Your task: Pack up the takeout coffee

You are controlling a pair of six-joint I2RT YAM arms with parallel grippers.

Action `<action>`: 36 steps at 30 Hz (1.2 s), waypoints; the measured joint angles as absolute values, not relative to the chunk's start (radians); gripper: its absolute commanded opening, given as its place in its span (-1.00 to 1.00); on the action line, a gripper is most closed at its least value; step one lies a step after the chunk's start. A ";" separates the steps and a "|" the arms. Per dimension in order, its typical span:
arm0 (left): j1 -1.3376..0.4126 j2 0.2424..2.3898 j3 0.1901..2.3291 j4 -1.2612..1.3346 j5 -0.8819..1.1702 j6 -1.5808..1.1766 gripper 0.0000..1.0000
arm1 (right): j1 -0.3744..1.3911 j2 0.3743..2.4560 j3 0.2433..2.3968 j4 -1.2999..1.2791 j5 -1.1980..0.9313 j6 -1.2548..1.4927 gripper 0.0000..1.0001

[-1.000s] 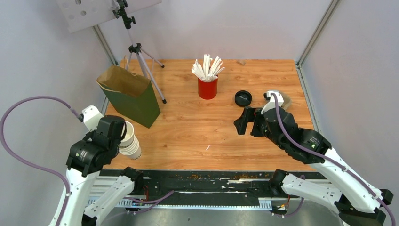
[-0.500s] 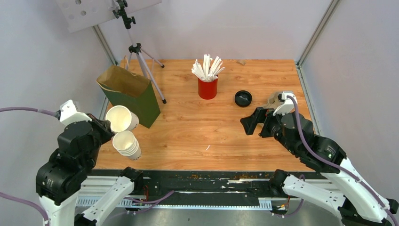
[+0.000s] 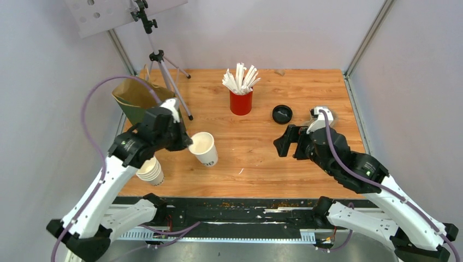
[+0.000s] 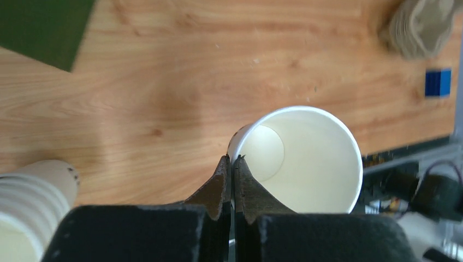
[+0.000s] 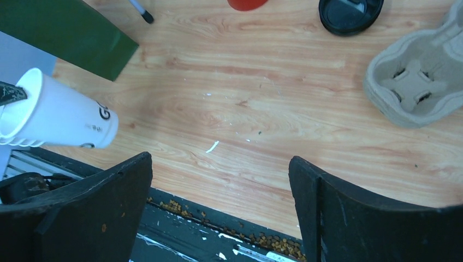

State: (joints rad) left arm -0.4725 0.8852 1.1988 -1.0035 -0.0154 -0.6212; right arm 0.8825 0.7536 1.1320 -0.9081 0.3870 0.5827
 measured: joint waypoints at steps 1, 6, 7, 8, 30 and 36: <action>-0.514 0.915 1.184 -0.991 -0.014 -0.621 -0.97 | 0.882 0.758 1.122 -0.911 0.387 0.588 0.90; -0.692 1.006 1.181 -0.878 -0.007 -0.611 -0.88 | 0.883 0.752 1.076 -0.928 0.383 0.604 0.91; -0.719 1.027 1.183 -0.847 -0.012 -0.603 -0.88 | 0.883 0.749 1.071 -0.927 0.382 0.604 0.91; -0.743 1.051 1.184 -0.814 -0.022 -0.596 -0.88 | 0.883 0.744 1.068 -0.925 0.377 0.603 0.91; -0.976 1.335 0.920 -0.239 -0.206 -0.420 -0.68 | 0.882 0.668 1.063 -0.930 0.343 0.574 0.90; -0.981 1.348 0.876 -0.192 -0.216 -0.420 -0.30 | 0.882 0.674 1.063 -0.947 0.344 0.575 0.89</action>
